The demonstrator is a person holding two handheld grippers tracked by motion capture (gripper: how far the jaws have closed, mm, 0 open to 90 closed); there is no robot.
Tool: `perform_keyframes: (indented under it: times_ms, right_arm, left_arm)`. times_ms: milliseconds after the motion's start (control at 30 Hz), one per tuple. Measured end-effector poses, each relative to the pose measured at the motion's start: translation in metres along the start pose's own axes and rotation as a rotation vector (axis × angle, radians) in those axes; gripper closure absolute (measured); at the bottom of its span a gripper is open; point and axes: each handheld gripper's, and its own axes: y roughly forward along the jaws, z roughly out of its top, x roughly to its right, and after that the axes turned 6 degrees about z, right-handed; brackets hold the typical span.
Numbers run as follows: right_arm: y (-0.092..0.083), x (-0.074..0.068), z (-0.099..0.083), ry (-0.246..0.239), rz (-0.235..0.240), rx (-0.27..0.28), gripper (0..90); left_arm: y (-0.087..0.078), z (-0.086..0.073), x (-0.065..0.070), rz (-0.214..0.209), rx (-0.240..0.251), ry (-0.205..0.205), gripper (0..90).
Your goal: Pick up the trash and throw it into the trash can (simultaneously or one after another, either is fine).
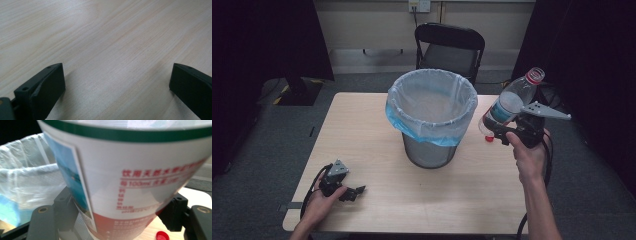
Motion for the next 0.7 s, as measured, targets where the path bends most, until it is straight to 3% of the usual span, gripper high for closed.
perform_keyframes:
  times_ms: [700]
  right_arm:
    - [-0.009, -0.013, 0.024, -0.02, 0.037, 0.066, 28.6]
  left_arm:
    - [0.0, 0.0, 0.0, 0.0, 0.0, 0.001, 0.0]
